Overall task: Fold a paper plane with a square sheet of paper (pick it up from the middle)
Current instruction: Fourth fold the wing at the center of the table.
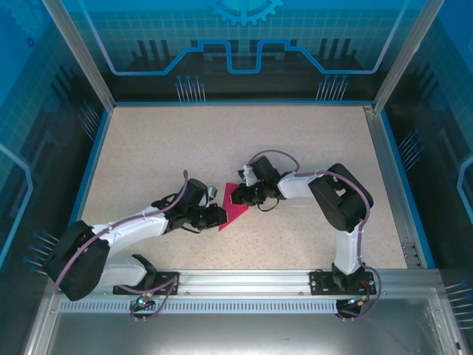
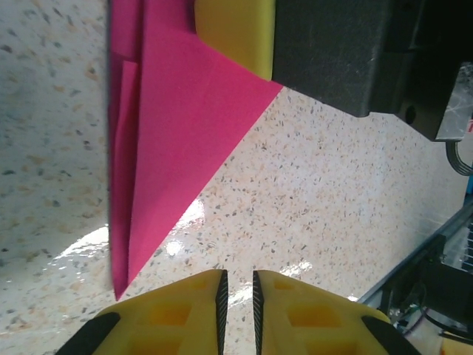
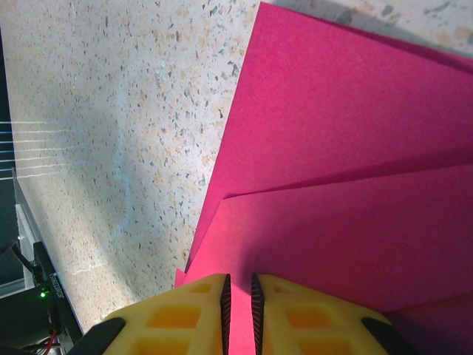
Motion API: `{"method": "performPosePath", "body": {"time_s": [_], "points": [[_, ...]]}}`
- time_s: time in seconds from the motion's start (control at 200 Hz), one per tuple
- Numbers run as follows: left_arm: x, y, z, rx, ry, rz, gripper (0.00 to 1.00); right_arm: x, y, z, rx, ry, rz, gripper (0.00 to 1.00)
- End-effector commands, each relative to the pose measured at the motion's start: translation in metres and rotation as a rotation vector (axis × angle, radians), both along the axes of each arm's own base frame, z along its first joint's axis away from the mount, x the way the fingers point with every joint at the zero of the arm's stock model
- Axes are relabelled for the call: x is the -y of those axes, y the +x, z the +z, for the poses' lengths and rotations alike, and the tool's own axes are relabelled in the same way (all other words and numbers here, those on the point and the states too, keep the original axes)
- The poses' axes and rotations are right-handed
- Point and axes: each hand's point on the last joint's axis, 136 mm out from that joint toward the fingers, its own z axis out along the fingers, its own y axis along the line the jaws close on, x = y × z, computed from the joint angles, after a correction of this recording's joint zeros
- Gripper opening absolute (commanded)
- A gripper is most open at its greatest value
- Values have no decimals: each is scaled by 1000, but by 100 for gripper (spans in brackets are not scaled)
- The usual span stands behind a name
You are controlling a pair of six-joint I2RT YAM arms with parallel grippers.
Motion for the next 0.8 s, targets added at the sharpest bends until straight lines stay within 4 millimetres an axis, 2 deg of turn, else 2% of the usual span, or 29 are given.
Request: {"method": "performPosePath", "body": {"time_s": [0.0,0.35,0.46,0.665,0.79], "points": [[7,-2,-5,-48,-55,-19,20,23,-21,-47,-87,-135,-20,18],[-6,-9,-39,-137,2,-12,19,25,-23,-49,-93,-152,-19,18],[-5,-10,-44,-145,2,-17,19,26,-23,-50,-94,-155,-19,18],[-20,-16,-61,-171,82,2,18,28,-25,-52,-97,-165,-17,18],[-23,-18,-64,-178,89,11,17,30,-26,-54,-101,-174,-18,18]]}}
